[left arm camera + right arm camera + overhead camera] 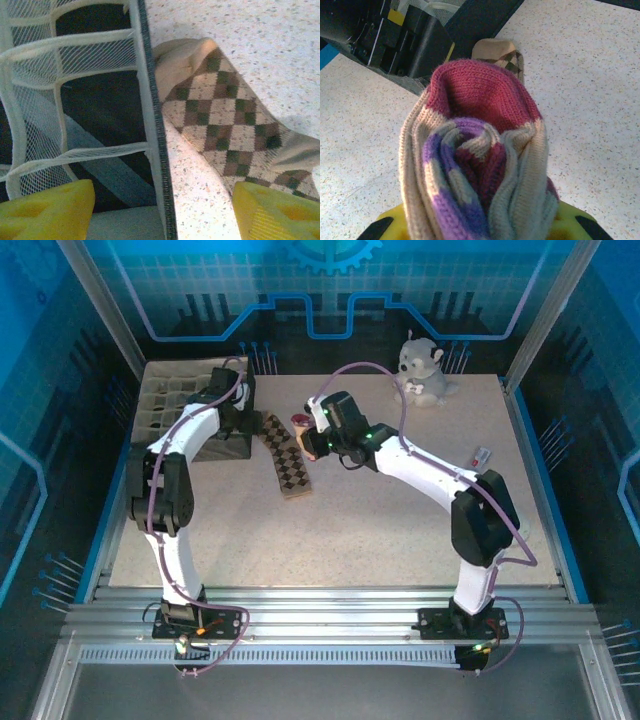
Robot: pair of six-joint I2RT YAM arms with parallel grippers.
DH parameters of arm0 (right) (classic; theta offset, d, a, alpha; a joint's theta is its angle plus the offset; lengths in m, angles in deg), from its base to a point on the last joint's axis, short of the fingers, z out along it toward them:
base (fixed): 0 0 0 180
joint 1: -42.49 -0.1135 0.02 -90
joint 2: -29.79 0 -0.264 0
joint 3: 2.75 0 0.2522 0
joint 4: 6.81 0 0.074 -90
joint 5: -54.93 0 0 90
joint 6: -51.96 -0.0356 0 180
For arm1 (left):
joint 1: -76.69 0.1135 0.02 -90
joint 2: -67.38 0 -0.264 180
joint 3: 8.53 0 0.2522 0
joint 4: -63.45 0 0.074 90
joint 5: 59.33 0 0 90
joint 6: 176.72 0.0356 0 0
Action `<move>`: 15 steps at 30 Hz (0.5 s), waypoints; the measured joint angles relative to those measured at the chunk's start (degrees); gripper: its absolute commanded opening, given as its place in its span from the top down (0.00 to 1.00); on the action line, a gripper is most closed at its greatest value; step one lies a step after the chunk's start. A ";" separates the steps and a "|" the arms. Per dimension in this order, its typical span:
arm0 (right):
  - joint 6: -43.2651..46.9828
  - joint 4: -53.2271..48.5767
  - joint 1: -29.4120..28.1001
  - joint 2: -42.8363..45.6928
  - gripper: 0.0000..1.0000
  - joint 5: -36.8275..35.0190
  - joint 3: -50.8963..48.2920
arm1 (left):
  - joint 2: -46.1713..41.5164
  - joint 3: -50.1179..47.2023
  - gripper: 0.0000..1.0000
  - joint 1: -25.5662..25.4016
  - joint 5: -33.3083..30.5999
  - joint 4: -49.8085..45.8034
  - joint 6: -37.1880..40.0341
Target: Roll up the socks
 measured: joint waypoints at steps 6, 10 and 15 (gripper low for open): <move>-0.04 -0.02 0.26 -0.09 1.00 -0.02 -0.02 | -0.02 -1.75 0.58 -0.42 -0.31 0.22 -0.39; -0.42 0.15 0.35 0.00 1.00 -0.04 -0.44 | -0.13 -4.57 0.78 -1.11 -2.36 0.72 -1.44; -0.92 0.07 0.42 0.83 1.00 -0.24 -2.36 | -0.79 -4.79 0.95 -1.40 -4.85 0.61 -1.75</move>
